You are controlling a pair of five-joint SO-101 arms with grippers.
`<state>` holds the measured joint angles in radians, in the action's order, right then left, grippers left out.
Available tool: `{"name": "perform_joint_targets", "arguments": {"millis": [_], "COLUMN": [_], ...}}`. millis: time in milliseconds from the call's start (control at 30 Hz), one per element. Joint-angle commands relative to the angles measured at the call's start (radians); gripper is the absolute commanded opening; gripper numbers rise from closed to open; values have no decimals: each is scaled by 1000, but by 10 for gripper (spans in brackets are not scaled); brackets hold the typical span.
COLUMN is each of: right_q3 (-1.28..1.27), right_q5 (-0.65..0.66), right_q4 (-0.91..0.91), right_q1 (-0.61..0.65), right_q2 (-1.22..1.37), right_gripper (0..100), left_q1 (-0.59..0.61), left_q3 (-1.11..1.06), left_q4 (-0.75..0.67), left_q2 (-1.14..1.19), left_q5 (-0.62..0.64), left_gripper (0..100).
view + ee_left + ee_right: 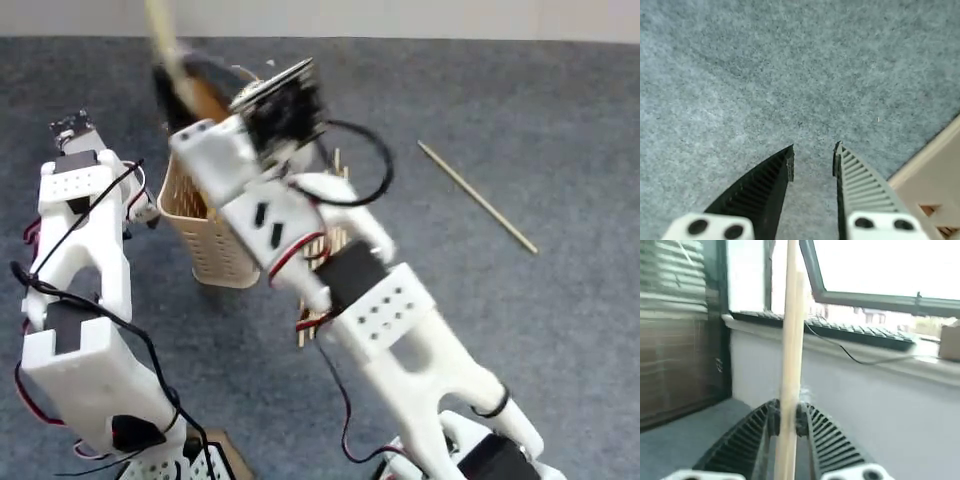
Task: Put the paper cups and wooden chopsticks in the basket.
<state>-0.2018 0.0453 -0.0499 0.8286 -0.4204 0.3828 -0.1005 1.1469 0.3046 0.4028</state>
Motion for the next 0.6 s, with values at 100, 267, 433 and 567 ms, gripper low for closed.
{"name": "perform_joint_targets", "arguments": {"millis": [100, 267, 433, 567], "right_q3": [-70, -331, -536, -581], "right_q5": [-11, -11, -3, 26], "right_q4": [139, 369, 420, 417], "right_q1": [-2, -42, -47, -81], "right_q2": [-8, -44, -113, -171], "right_gripper": [5, 5, 5, 10], "left_q1": [4, 4, 4, 4], "left_q3": [16, 16, 16, 16], "left_q4": [-57, -57, -55, -55], "left_q2": [48, 51, 51, 51], "left_q5": [-11, -11, -11, -11], "left_gripper": [164, 164, 164, 164]}}
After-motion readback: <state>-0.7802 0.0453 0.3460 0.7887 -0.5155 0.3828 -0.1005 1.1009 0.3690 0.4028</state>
